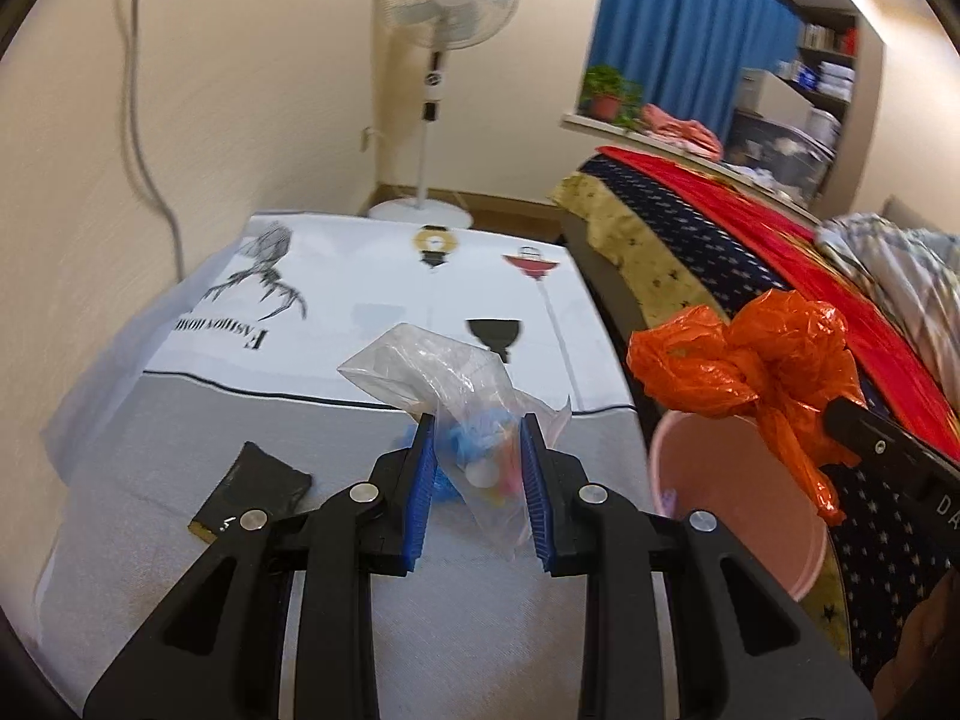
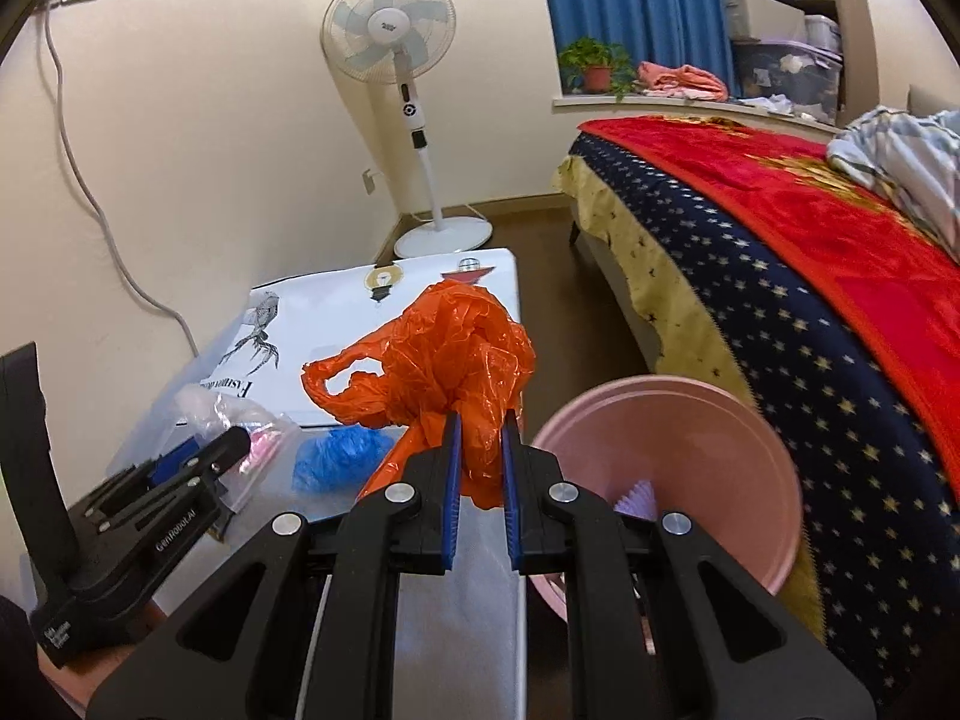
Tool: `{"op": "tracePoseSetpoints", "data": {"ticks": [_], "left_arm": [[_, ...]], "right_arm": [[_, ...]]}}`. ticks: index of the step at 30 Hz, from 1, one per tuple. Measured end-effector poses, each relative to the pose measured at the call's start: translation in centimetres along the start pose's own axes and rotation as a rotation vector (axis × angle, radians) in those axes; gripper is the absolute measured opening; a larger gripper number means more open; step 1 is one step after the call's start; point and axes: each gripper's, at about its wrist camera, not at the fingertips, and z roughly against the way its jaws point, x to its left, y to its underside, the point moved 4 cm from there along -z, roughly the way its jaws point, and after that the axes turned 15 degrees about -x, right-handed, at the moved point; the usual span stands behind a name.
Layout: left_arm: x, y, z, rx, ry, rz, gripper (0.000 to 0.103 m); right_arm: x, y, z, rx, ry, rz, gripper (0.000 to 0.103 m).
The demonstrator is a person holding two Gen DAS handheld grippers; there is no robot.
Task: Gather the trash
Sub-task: 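Lift the orange and clear bags and carry both over the pink bin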
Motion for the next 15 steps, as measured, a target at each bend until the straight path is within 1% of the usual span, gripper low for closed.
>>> {"op": "tracePoseSetpoints", "data": {"ticks": [3,7,11,15], "left_arm": [[-0.8,0.0,1.0,-0.004,0.02,-0.016,0.027],[-2.3,0.3,2.2,-0.017,0.048,-0.064,0.027],[-3.7,0.2,3.1,-0.019,0.063,-0.064,0.027],[-5.2,0.0,4.2,-0.055,0.093,-0.098,0.027]], "right_arm": [[-1.6,0.2,1.7,-0.011,0.023,-0.03,0.012],[-3.1,0.1,3.6,-0.031,0.049,-0.049,0.012],[-4.3,-0.3,4.8,-0.052,0.069,-0.067,0.012],[-5.1,-0.4,5.9,-0.063,0.089,-0.071,0.012]]}}
